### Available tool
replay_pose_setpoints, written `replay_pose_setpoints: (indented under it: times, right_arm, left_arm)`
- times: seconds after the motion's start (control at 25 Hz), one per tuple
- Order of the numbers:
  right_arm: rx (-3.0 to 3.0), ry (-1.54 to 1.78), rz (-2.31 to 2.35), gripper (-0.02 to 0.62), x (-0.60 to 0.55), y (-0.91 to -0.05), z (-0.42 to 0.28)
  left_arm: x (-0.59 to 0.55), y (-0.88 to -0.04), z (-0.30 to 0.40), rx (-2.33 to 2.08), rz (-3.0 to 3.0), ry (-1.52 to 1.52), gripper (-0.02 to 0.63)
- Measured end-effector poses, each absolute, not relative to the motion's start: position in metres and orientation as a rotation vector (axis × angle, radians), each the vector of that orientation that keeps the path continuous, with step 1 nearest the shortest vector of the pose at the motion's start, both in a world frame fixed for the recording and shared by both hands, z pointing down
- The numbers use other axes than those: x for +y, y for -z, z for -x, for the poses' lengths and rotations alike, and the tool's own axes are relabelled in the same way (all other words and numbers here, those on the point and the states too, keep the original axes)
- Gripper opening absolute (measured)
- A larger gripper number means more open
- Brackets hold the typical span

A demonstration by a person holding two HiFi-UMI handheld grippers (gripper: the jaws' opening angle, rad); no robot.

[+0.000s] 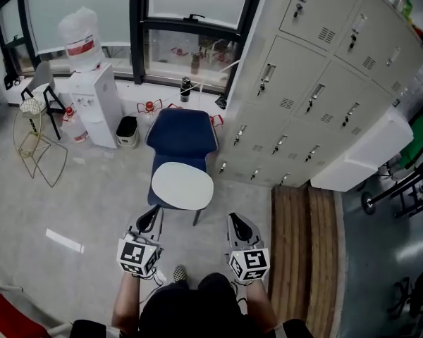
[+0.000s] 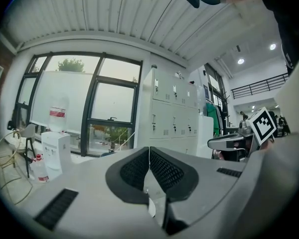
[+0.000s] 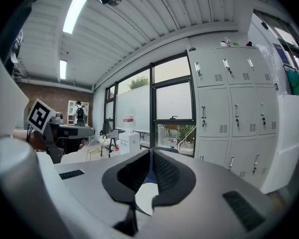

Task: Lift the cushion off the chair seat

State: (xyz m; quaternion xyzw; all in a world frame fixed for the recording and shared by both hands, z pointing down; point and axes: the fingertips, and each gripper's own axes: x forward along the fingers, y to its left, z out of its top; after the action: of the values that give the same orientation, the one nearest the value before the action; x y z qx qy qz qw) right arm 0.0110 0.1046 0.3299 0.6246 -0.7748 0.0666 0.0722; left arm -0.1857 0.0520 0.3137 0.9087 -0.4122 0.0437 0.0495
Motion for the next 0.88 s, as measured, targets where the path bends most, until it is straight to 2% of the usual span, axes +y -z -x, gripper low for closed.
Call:
replay_pose_setpoints:
  times: [0.44,0.88]
  right_arm:
    - [-2.301,-0.259,-1.889,0.035,0.047,-0.350,-0.030]
    - [-2.352,-0.253,-1.794,0.035,-0.072,-0.364,-0.075]
  left_arm:
    - [-0.008,-0.333,0.163,-1.211,-2.766,-0.191,0.020]
    - [-0.110,-0.337,0.106,-1.264,-2.762,-0.228,0.020]
